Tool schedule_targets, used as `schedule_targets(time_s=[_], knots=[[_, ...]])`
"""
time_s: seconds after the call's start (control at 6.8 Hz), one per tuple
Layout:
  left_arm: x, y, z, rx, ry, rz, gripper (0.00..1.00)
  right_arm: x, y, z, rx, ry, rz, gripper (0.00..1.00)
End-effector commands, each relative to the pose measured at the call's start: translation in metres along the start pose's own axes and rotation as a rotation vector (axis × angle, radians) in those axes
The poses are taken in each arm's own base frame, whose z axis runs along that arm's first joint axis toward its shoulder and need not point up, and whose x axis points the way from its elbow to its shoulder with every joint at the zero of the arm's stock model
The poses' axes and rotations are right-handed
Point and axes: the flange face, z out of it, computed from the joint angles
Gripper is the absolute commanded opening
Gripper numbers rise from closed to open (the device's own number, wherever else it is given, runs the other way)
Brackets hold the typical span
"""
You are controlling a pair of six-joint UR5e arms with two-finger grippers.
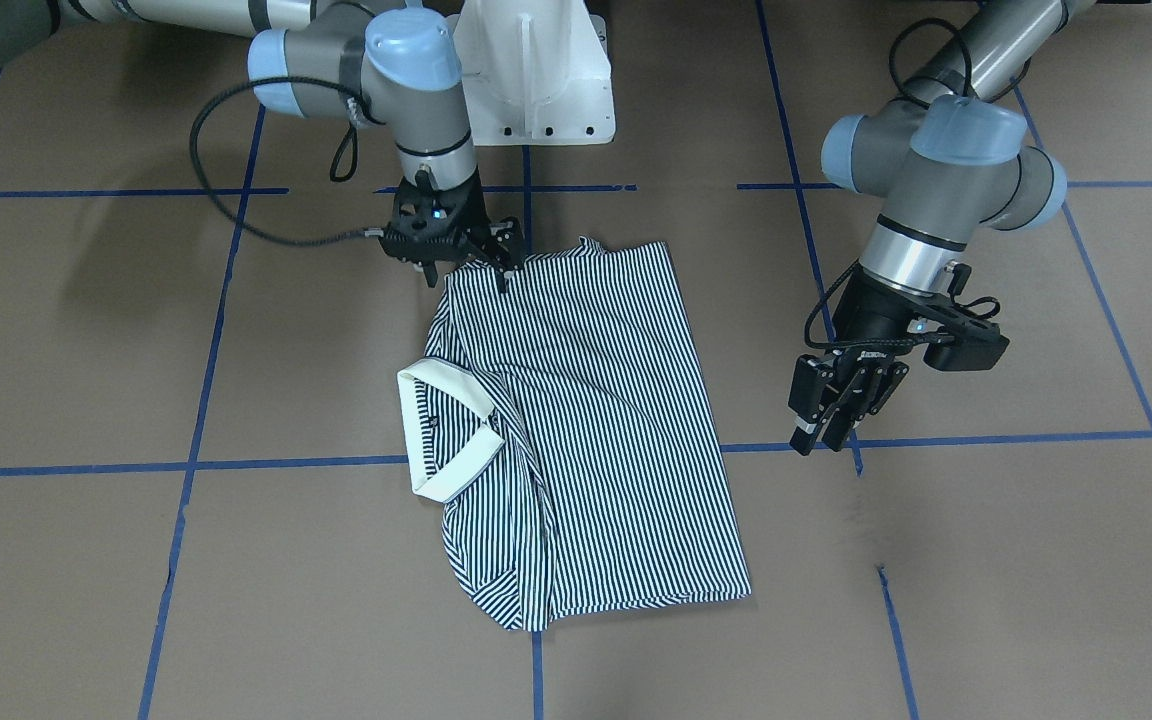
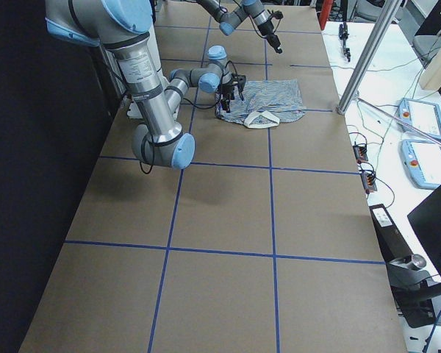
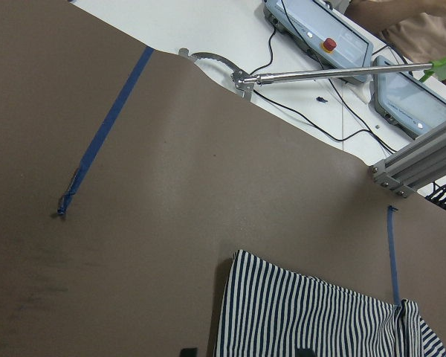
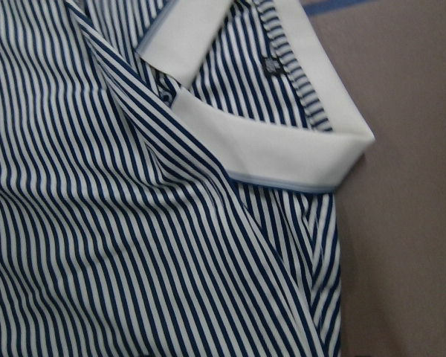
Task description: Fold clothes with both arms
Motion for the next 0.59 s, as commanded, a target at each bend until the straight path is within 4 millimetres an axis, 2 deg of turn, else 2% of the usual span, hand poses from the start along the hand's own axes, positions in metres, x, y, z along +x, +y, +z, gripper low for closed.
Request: schedule_targets(time_s=[0.0,0.15,0.44], knots=[[0.0,0.0,-0.001,0.002,0.001,0.0,0.54,0.013,0.046,0.01,0.032,0.006,0.187,0.8],[0.0,0.0,-0.001,0.002,0.001,0.0,0.54,0.015,0.047,0.021,0.048,0.024,0.211,0.78],[0.002,0.0,-0.001,0.002,0.004,0.0,0.54,0.018,0.042,0.028,0.066,0.037,0.23,0.78]])
